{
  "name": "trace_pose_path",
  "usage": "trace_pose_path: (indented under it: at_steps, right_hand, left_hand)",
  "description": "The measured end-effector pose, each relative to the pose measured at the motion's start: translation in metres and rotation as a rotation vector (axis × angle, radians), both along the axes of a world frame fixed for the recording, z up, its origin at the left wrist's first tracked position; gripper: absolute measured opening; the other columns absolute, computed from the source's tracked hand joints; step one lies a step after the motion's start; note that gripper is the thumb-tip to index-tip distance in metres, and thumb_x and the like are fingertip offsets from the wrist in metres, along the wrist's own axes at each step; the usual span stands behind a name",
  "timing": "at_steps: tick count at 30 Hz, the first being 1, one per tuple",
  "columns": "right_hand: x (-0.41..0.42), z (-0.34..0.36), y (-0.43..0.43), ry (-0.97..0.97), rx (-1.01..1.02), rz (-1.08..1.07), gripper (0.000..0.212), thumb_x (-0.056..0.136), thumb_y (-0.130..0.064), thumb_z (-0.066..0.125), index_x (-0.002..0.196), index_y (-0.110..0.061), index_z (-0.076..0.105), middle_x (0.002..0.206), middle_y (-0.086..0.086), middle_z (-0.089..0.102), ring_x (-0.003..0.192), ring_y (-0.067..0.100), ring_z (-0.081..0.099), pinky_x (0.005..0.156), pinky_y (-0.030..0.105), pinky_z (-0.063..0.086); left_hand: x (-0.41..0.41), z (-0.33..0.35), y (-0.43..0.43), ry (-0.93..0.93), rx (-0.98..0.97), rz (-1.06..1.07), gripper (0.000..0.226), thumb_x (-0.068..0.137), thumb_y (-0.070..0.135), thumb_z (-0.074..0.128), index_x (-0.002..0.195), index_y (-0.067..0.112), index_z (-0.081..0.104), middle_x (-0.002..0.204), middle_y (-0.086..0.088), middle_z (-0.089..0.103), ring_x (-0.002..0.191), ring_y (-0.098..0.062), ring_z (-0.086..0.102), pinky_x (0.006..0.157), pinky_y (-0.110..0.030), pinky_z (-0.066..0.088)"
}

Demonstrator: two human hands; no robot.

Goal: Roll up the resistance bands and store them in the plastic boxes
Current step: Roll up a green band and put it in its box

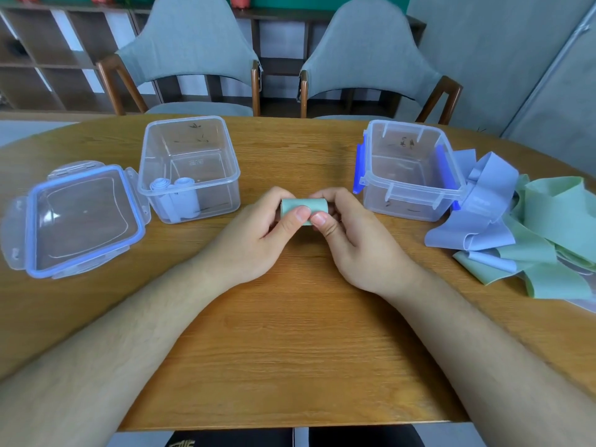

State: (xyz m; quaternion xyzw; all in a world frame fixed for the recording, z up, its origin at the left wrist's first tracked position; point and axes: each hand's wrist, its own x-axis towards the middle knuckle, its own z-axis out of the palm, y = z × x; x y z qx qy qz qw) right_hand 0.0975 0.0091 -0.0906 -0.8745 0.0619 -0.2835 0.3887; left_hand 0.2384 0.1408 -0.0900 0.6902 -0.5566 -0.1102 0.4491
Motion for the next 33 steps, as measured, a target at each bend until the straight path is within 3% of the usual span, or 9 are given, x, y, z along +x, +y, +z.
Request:
trace_pose_path:
  at_steps: [5, 8, 11, 17, 22, 24, 29, 33]
  right_hand:
    - [0.000, 0.000, 0.000, -0.014, -0.030, -0.026, 0.024, 0.104, -0.024, 0.044, 0.121, -0.009, 0.051, 0.088, -0.010, 0.057, 0.078, 0.014, 0.057, 0.071, 0.027, 0.047]
    - [0.000, 0.001, 0.001, -0.019, -0.049, -0.042, 0.026, 0.104, -0.025, 0.042, 0.121, -0.008, 0.051, 0.084, -0.010, 0.055, 0.071, 0.012, 0.054, 0.066, 0.023, 0.043]
    - [0.001, 0.000, 0.003, -0.022, -0.081, -0.076, 0.027, 0.104, -0.028, 0.039, 0.117, -0.006, 0.051, 0.077, -0.014, 0.050, 0.065, 0.004, 0.051, 0.061, 0.016, 0.038]
    - [0.000, 0.002, 0.008, -0.035, -0.117, -0.111, 0.029, 0.104, -0.031, 0.036, 0.108, -0.006, 0.052, 0.078, -0.008, 0.054, 0.067, 0.011, 0.056, 0.062, 0.037, 0.047]
    - [-0.001, 0.005, 0.011, 0.009, 0.109, -0.039, 0.031, 0.105, -0.034, 0.037, 0.109, -0.010, 0.056, 0.083, -0.011, 0.059, 0.077, 0.002, 0.061, 0.069, 0.015, 0.045]
    - [-0.001, 0.007, 0.011, 0.016, 0.193, 0.009, 0.033, 0.103, -0.035, 0.040, 0.117, -0.010, 0.056, 0.088, -0.011, 0.061, 0.079, 0.000, 0.062, 0.071, 0.016, 0.047]
    - [0.000, 0.006, 0.008, -0.024, 0.198, 0.019, 0.013, 0.102, -0.016, 0.050, 0.113, -0.010, 0.054, 0.079, -0.010, 0.058, 0.068, 0.001, 0.054, 0.066, 0.020, 0.044]
    - [-0.001, 0.008, 0.005, -0.058, 0.286, 0.047, 0.009, 0.099, -0.007, 0.053, 0.108, -0.009, 0.057, 0.077, -0.009, 0.059, 0.070, 0.002, 0.055, 0.066, 0.019, 0.045]
  left_hand:
    - [-0.006, 0.000, 0.000, 0.039, -0.027, -0.056, 0.039, 0.098, 0.052, 0.043, 0.114, 0.017, 0.051, 0.084, -0.010, 0.058, 0.072, -0.021, 0.054, 0.067, -0.036, 0.046]
    - [-0.006, -0.001, -0.002, 0.023, -0.036, -0.022, 0.036, 0.098, 0.052, 0.044, 0.110, 0.019, 0.051, 0.074, 0.005, 0.055, 0.065, -0.011, 0.052, 0.061, -0.032, 0.045]
    - [-0.006, 0.000, -0.002, -0.027, -0.032, 0.029, 0.035, 0.098, 0.055, 0.042, 0.102, 0.022, 0.052, 0.071, 0.000, 0.056, 0.062, -0.016, 0.054, 0.058, -0.037, 0.044]
    - [-0.012, 0.003, 0.000, -0.081, -0.079, 0.066, 0.042, 0.099, 0.052, 0.040, 0.092, 0.014, 0.055, 0.065, -0.003, 0.055, 0.059, -0.020, 0.053, 0.054, -0.036, 0.040]
    - [-0.011, 0.003, 0.000, -0.036, -0.091, 0.086, 0.038, 0.102, 0.049, 0.042, 0.090, 0.017, 0.058, 0.063, 0.006, 0.056, 0.058, -0.014, 0.054, 0.054, -0.031, 0.042]
    - [-0.011, 0.003, 0.000, -0.006, -0.101, 0.087, 0.029, 0.103, 0.048, 0.043, 0.090, 0.025, 0.056, 0.064, 0.015, 0.056, 0.058, -0.007, 0.053, 0.054, -0.024, 0.041]
    - [-0.013, 0.003, -0.002, 0.014, -0.122, 0.082, 0.037, 0.097, 0.053, 0.043, 0.093, 0.018, 0.057, 0.061, 0.005, 0.051, 0.054, -0.010, 0.046, 0.053, -0.037, 0.041]
    - [-0.016, 0.003, -0.002, 0.126, -0.205, 0.014, 0.032, 0.097, 0.045, 0.052, 0.093, 0.014, 0.058, 0.060, 0.012, 0.050, 0.054, -0.004, 0.042, 0.053, -0.024, 0.034]
